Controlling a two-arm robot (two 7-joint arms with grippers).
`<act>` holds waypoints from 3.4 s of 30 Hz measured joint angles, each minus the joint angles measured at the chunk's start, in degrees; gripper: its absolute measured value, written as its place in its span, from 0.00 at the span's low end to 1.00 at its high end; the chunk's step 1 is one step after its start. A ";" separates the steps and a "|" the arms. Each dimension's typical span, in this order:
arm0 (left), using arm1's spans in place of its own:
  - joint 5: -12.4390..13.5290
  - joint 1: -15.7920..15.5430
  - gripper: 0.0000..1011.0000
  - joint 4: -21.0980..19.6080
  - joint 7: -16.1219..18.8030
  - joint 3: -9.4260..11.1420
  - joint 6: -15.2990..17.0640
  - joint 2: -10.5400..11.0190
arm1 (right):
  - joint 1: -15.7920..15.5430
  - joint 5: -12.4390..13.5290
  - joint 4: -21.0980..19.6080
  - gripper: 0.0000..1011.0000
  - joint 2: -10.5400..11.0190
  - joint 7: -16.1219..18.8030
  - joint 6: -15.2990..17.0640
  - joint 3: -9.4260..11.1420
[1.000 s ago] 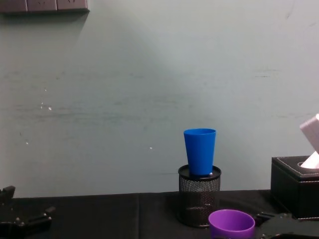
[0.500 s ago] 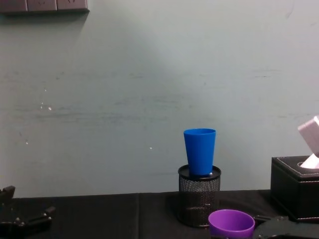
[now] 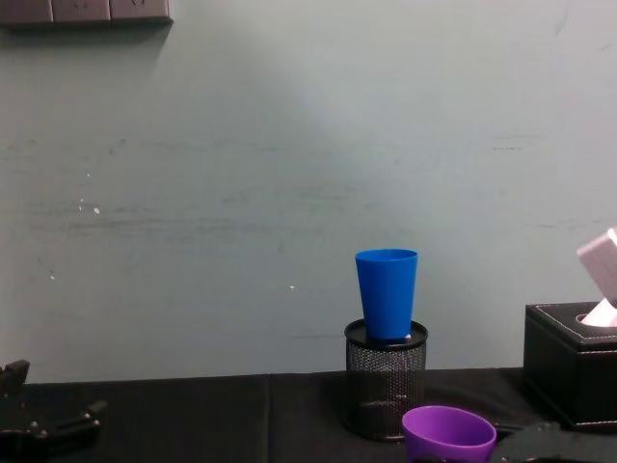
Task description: Pick up one cup with a gripper and tap it against the other cup.
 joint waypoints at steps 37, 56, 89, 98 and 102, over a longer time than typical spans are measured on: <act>0.00 0.00 0.99 0.00 0.00 0.00 0.00 0.00 | -0.82 1.94 -13.58 0.72 4.61 -1.24 2.46 1.86; 0.00 0.00 0.99 0.00 0.00 0.00 0.00 0.00 | -0.77 2.74 -13.61 0.72 4.78 -1.05 2.50 1.61; 0.00 0.00 0.99 0.00 0.00 0.00 0.00 0.00 | -0.74 2.64 -13.53 0.72 4.72 -0.96 2.49 1.61; 0.00 0.00 0.99 0.00 0.00 0.00 0.00 0.00 | -0.74 2.64 -13.53 0.72 4.71 -0.96 2.49 1.61; 0.00 0.00 0.99 0.00 0.00 0.00 0.00 0.00 | -0.74 2.65 -13.53 0.72 4.72 -0.96 2.49 1.61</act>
